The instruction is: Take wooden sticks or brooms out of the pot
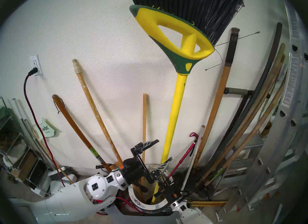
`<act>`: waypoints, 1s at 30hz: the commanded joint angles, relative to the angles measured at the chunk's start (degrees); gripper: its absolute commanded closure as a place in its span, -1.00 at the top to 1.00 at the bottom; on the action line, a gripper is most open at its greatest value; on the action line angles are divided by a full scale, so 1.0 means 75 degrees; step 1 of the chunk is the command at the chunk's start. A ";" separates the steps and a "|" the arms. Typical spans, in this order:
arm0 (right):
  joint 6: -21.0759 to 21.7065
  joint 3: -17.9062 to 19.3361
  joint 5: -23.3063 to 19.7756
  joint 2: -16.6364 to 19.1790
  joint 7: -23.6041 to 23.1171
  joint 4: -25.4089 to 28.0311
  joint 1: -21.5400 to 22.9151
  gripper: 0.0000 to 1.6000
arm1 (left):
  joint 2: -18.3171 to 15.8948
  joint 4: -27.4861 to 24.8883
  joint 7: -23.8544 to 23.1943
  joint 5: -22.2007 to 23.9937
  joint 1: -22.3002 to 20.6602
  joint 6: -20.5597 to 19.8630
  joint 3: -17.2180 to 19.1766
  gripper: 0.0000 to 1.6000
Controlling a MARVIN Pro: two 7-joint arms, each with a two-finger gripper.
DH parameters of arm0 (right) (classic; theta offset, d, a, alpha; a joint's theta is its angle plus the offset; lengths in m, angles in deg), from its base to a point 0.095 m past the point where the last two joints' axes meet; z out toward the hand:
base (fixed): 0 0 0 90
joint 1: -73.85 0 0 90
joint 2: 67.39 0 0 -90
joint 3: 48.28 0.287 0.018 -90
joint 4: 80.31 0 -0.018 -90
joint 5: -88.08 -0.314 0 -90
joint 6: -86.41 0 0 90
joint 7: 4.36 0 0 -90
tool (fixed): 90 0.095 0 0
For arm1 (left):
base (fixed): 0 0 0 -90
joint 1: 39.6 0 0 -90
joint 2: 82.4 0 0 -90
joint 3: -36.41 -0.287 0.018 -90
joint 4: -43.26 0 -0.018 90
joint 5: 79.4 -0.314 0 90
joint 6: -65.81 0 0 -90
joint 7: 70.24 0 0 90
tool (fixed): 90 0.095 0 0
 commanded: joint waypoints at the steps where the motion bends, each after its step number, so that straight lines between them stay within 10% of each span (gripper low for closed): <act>1: 0.0004 0.0022 0.0073 -0.0046 0.0100 0.0134 -0.0064 -1.00 | 0.0495 0.0309 -0.0788 0.1162 -0.0732 -0.0827 -0.0174 1.00; 5: 0.0004 0.0047 0.0177 -0.0065 0.0185 0.0146 -0.0081 -1.00 | 0.0564 0.0487 -0.1405 0.1966 -0.1033 -0.1359 -0.0272 1.00; 6: 0.0004 0.0056 0.0214 -0.0072 0.0215 0.0153 -0.0088 -1.00 | 0.0574 0.0550 -0.1656 0.2215 -0.1119 -0.1521 -0.0279 0.74; 7: 0.0004 0.0063 0.0252 -0.0079 0.0246 0.0157 -0.0094 -1.00 | 0.0572 0.0590 -0.1744 0.2441 -0.1206 -0.1672 -0.0332 -0.12; 10: 0.0004 0.0085 0.0391 -0.0126 0.0349 0.0072 -0.0065 -1.00 | 0.0558 0.0791 -0.2218 0.3067 -0.1416 -0.1967 -0.0414 -1.00; 19: 0.0004 0.0214 0.0956 -0.0189 0.0845 0.0041 -0.0060 -1.00 | 0.0615 0.1434 -0.3522 0.3962 -0.1821 -0.1953 -0.0498 -1.00; 30: 0.0004 0.0426 0.0849 0.0021 0.0951 0.1405 -0.0300 -1.00 | 0.0412 0.1055 -0.3205 0.3975 -0.1977 -0.1360 0.0336 -1.00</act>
